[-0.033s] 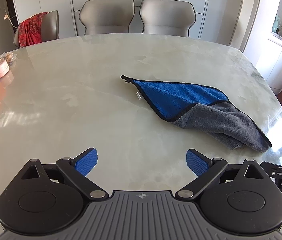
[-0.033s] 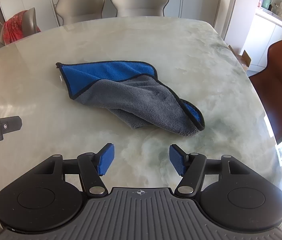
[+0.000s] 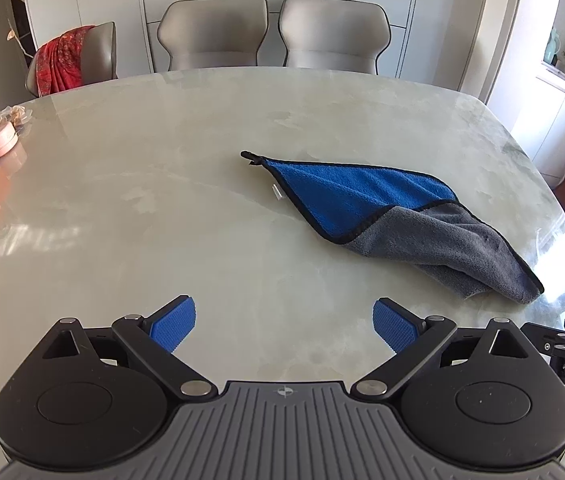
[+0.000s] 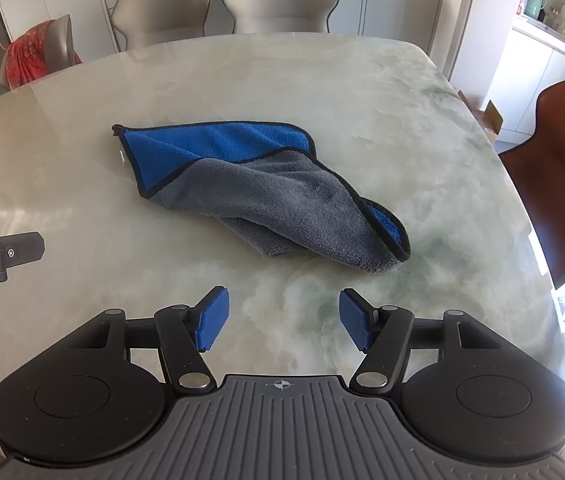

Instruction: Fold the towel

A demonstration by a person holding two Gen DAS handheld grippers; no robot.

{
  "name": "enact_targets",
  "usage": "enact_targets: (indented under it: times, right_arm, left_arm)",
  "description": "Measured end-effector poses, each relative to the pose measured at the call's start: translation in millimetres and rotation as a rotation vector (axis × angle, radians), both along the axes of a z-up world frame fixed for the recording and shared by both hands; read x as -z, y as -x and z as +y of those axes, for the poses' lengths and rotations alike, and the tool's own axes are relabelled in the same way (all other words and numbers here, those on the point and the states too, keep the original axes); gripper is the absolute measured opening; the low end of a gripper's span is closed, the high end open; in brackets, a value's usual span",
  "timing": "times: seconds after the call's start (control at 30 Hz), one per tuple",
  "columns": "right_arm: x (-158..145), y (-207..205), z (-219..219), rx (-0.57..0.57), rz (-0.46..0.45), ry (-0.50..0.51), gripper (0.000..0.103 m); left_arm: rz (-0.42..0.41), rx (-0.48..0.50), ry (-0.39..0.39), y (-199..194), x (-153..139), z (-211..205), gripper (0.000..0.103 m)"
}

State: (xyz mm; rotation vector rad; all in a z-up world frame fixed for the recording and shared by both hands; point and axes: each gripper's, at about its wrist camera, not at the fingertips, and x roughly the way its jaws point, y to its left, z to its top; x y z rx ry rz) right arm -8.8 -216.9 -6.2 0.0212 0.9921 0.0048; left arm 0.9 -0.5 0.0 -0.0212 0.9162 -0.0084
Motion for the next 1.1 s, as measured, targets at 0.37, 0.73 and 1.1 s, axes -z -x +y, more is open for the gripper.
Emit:
enact_targets:
  times: [0.37,0.73,1.1]
  right_arm:
    - [2.5,-0.4,1.3,0.004,-0.002,-0.001,0.064]
    - [4.6,-2.6,3.1,0.002,0.002,-0.001,0.065]
    - [5.9,-5.8,3.6,0.000,0.012,-0.001,0.066]
  left_arm:
    - [0.007,0.003,-0.020,-1.6,0.8,-5.3,0.098]
    - [0.029,0.000,-0.011,-1.5,2.4,-1.8,0.098]
    - [0.038,0.001,-0.011,-5.4,2.8,0.5,0.098]
